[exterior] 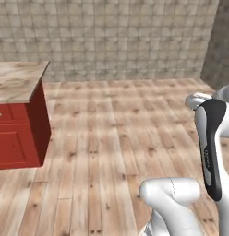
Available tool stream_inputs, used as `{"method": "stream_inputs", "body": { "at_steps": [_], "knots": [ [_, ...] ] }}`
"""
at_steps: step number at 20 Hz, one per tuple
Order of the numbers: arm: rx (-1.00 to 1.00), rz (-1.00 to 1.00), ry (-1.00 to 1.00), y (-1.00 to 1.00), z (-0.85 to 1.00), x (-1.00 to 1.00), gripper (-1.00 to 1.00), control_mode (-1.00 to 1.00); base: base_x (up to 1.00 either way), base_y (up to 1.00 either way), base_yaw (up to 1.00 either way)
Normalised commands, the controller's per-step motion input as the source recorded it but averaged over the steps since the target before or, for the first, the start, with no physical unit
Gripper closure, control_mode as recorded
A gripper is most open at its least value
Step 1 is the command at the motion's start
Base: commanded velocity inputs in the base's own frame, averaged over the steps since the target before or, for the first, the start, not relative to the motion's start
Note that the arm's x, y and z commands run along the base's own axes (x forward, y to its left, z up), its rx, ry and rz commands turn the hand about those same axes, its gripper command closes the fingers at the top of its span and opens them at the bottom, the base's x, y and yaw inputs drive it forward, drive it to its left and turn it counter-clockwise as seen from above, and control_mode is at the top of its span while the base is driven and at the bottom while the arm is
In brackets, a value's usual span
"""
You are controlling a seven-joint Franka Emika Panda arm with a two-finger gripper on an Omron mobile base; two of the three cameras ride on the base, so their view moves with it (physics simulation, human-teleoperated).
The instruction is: Pick the pear and apple from the fridge and place them on the plate next to the blender to make a fruit smoothie.
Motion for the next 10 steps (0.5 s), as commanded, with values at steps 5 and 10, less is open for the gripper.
{"method": "stream_inputs", "body": {
  "at_steps": [5, 10],
  "knots": [
    [0.00, 0.00, 0.00, 0.00, 0.00, 0.00, 1.00, 1.00, 0.13, 0.00, 0.89],
    [0.00, 0.00, 0.00, 0.00, 0.00, 0.00, 1.00, 1.00, 0.68, 0.01, 0.72]
  ]
}}
